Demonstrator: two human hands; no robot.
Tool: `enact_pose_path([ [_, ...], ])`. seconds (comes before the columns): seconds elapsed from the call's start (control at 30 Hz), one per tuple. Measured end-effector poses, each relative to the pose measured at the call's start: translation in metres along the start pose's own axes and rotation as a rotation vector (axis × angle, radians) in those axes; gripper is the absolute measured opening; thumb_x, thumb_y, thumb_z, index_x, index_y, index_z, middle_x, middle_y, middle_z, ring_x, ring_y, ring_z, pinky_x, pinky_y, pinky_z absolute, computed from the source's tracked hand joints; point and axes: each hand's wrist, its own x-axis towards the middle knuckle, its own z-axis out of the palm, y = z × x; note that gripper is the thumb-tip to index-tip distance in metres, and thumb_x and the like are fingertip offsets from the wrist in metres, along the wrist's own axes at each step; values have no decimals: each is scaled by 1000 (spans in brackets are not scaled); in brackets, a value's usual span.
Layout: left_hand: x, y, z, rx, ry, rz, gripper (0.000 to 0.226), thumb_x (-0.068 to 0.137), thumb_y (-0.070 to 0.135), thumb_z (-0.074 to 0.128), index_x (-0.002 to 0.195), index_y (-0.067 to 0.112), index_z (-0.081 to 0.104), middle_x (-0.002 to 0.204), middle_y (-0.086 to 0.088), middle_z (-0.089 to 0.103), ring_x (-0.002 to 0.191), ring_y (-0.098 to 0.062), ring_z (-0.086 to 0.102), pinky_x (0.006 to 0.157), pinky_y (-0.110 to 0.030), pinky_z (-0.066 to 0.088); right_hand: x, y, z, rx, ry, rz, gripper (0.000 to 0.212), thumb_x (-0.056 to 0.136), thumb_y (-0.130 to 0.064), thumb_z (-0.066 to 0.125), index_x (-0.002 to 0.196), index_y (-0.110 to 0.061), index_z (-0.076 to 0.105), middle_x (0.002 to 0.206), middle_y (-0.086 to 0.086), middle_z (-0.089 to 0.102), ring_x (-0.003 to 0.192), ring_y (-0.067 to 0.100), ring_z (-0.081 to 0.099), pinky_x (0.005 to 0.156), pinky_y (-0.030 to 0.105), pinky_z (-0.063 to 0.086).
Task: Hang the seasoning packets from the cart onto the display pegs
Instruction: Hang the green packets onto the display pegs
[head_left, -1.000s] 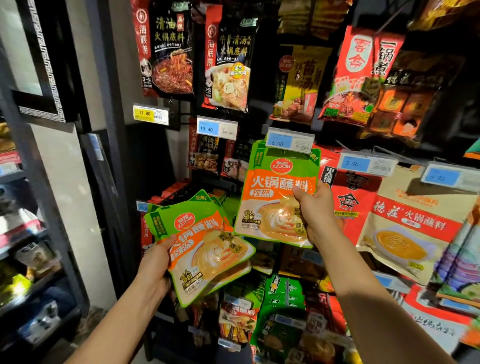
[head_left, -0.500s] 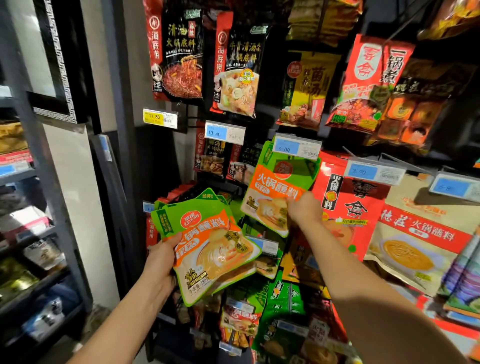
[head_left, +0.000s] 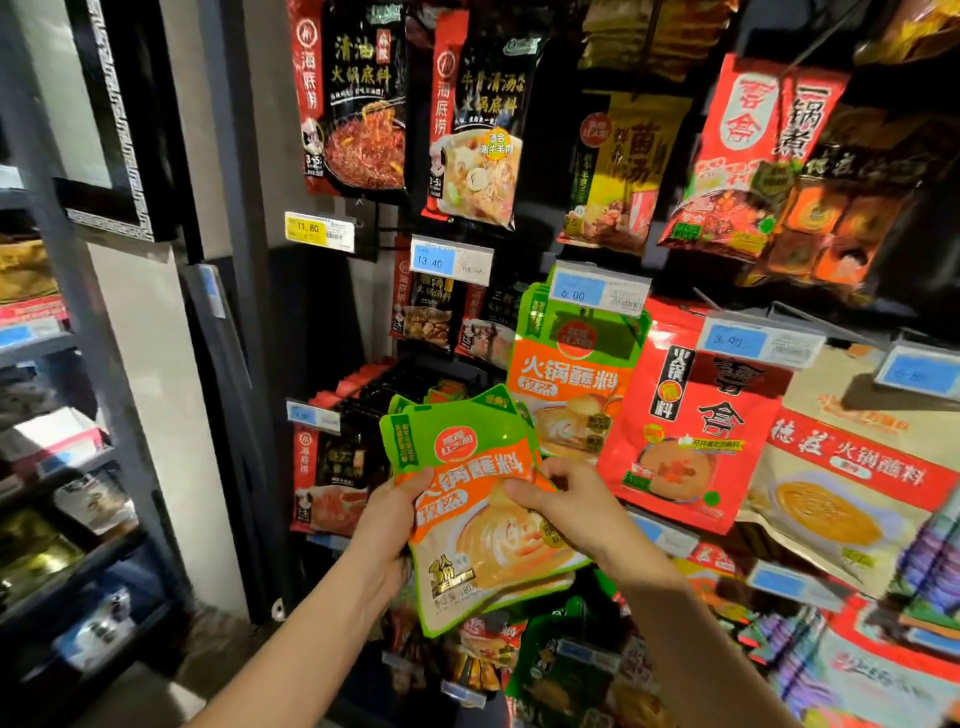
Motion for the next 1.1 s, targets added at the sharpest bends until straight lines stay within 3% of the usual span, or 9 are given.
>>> enact_pose_path([
  [0.1, 0, -4, 2, -31, -16, -25, 31, 98, 24, 65, 122, 5, 68, 112, -20, 75, 103, -39, 71, 97, -54, 55, 1, 11, 0, 123, 3, 56, 52, 81, -57, 81, 117, -21, 72, 120, -3, 72, 113, 21, 66, 96, 45, 54],
  [0.23, -4, -4, 5, -52, -56, -38, 35, 95, 28, 68, 122, 5, 70, 110, -18, 76, 102, -36, 73, 94, -51, 57, -2, 14, -4, 116, 34, -31, 26, 100, -29, 66, 109, -5, 68, 109, 14, 73, 106, 37, 68, 100, 56, 52],
  [0.37, -9, -2, 5, -80, -78, -30, 34, 94, 37, 69, 118, 14, 72, 109, -11, 77, 98, -27, 75, 81, -40, 59, -1, 14, -4, 256, 50, -41, 23, 105, -10, 56, 122, -21, 69, 116, -4, 77, 114, 18, 70, 103, 45, 52],
  [0.5, -9, -2, 0, -63, -78, 0, 37, 94, 43, 68, 120, 18, 72, 111, -8, 77, 103, -25, 74, 97, -49, 55, 4, 19, -4, 359, 61, -52, 27, 105, -21, 58, 132, -29, 61, 131, -12, 69, 125, 6, 61, 108, 36, 47],
  [0.67, -6, -1, -6, -79, -45, 21, 33, 95, 33, 69, 122, 13, 71, 112, -12, 76, 104, -31, 74, 100, -58, 53, 41, 78, -17, 464, 88, -40, 117, 57, -83, 78, 155, -33, 39, 158, -5, 46, 147, 22, 41, 120, 58, 34],
  [0.8, -1, 7, -5, -71, 6, 72, 18, 98, 24, 66, 111, 12, 71, 102, -11, 78, 84, -25, 77, 80, -47, 59, 18, 38, -20, 577, 198, -35, 76, 94, -48, 69, 158, -27, 34, 157, -4, 46, 144, 19, 43, 121, 51, 33],
  [0.9, 1, 11, -4, -74, 18, 67, 13, 99, 23, 66, 104, 13, 71, 97, -11, 79, 77, -22, 77, 76, -43, 59, 10, 26, -21, 593, 245, -56, 67, 97, -43, 64, 157, -28, 37, 157, -4, 46, 145, 21, 44, 120, 51, 35],
  [1.0, 1, 14, -2, -79, 3, 70, 14, 99, 23, 65, 106, 12, 70, 98, -11, 79, 79, -24, 77, 72, -42, 60, 3, 15, -23, 614, 276, -99, 28, 107, -26, 55, 132, -36, 47, 127, -17, 61, 117, 6, 58, 108, 35, 39],
  [1.1, 2, 16, -2, -85, 17, 84, 14, 100, 22, 64, 107, 12, 70, 98, -11, 79, 81, -24, 77, 73, -42, 60, -3, 9, -30, 587, 307, -141, 52, 105, -31, 57, 153, -33, 37, 145, -15, 51, 133, 10, 49, 118, 39, 33],
])
